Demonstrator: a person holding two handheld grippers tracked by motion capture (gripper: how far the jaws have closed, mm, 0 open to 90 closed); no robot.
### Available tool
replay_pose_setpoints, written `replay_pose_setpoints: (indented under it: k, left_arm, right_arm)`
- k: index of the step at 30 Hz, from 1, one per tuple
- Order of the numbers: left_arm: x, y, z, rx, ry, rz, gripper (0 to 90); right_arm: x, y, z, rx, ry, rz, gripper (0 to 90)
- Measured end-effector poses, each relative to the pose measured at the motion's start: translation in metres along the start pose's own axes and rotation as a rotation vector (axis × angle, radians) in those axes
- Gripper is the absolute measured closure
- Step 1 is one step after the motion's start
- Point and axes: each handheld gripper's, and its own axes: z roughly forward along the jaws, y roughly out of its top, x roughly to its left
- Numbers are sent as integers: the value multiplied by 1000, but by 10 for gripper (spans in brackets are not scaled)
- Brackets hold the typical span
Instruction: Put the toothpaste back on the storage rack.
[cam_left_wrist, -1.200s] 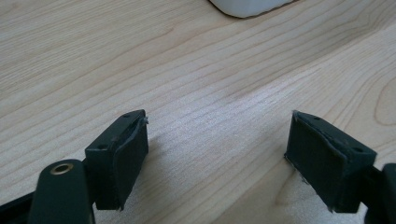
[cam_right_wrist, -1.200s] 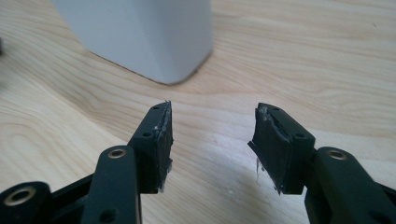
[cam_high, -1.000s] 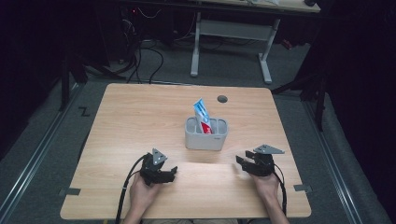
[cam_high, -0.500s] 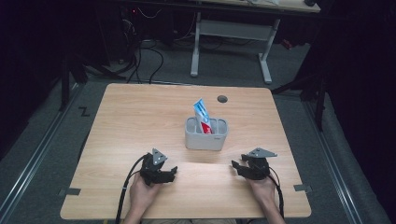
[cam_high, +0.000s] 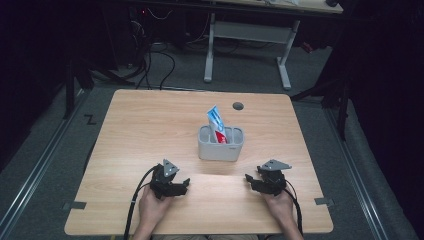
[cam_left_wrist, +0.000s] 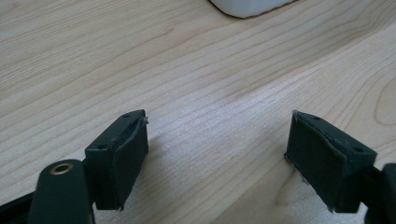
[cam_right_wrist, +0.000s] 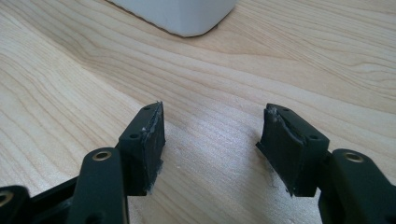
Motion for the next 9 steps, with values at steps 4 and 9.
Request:
replay_pose_setpoints:
  k: [4,9]
  left_arm:
    - [0,0,0,0,0,0,210]
    - [0,0,0,0,1,0,210]
  right_arm:
    - [0,0,0,0,-1,-1,386]
    - [0,0,0,0,-2,-1,384]
